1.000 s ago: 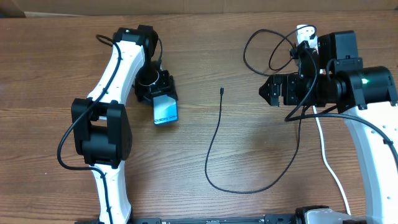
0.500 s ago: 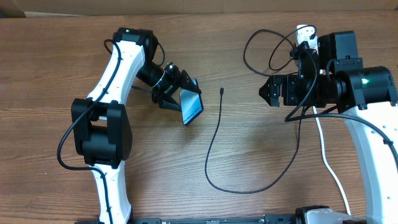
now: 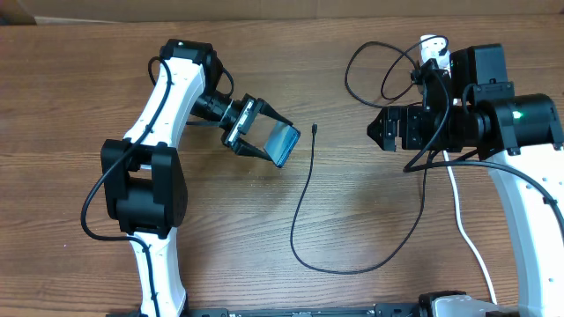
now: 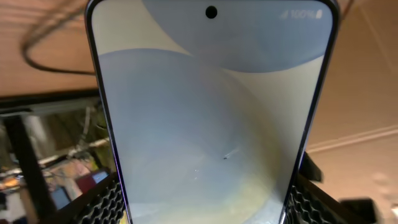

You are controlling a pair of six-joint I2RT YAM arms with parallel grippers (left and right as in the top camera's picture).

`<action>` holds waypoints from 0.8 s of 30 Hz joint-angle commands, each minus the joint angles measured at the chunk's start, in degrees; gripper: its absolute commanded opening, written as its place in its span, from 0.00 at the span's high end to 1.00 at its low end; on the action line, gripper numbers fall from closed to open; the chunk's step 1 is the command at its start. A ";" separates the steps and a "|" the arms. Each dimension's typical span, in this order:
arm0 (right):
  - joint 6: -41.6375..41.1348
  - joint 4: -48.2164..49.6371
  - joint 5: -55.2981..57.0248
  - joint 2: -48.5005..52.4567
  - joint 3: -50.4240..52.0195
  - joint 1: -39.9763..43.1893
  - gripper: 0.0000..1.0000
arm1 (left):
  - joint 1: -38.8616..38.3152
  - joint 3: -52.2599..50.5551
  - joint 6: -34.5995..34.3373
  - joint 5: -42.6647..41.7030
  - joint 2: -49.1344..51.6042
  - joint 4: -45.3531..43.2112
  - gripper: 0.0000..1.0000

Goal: Plug charger to phone and switch on socket
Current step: 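Raise the phone upright with the left gripper toward the center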

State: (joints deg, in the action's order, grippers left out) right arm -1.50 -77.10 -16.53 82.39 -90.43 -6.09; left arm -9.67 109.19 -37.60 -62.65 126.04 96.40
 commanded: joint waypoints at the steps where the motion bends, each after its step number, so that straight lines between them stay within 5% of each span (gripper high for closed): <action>1: -0.22 0.26 -0.11 -0.07 -1.33 -0.33 0.00 | 0.00 1.66 -1.16 -6.19 -0.04 0.46 0.63; 8: -0.22 0.28 -0.11 -0.07 -1.33 -0.33 0.00 | 0.00 1.66 -1.18 -10.71 -0.04 0.46 0.72; 24: -0.22 0.26 -0.13 -0.07 -1.33 -0.33 0.00 | 0.02 1.66 -1.22 -11.19 -0.04 0.46 0.78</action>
State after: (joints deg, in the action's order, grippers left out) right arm -1.52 -77.08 -16.53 82.39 -90.43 -6.11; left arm -9.67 109.19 -37.80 -70.35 126.04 96.44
